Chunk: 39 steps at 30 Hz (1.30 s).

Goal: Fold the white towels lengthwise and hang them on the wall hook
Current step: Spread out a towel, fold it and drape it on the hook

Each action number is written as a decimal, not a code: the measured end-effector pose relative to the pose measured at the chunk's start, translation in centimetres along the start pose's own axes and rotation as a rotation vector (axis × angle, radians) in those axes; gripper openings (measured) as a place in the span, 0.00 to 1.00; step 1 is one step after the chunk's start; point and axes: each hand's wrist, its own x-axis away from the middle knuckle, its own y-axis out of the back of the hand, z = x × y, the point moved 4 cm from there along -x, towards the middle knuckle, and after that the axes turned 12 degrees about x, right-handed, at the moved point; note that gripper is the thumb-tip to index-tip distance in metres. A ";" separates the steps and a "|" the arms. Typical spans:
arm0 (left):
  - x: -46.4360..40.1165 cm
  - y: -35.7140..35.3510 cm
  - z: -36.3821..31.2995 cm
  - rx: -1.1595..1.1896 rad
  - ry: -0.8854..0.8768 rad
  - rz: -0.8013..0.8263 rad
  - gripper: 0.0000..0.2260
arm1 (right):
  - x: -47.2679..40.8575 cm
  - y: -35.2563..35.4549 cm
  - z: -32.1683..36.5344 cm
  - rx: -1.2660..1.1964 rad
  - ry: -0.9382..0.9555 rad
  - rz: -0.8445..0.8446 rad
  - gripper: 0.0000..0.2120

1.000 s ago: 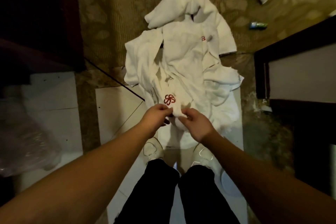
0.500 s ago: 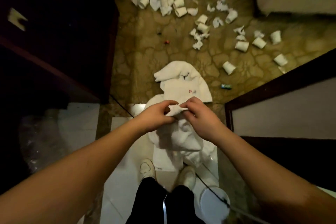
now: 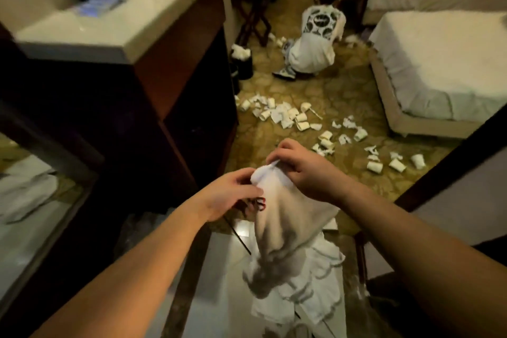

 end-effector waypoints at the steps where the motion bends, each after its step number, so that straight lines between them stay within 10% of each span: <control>1: 1.8 0.4 -0.8 -0.105 -0.047 -0.047 0.09 | 0.3 0.9 1.6 0.021 0.024 -0.013 0.11; 10: 16.0 3.9 -2.7 -0.973 -0.335 -0.447 0.15 | 4.5 2.3 14.5 0.535 0.226 -0.025 0.13; 26: 44.9 5.7 3.8 -0.815 -0.243 -0.639 0.12 | 15.9 -1.5 35.5 0.597 0.357 -0.121 0.09; 39: 66.3 -0.4 14.5 -0.216 0.215 -0.547 0.13 | 26.1 -5.9 46.3 0.315 0.396 -0.177 0.09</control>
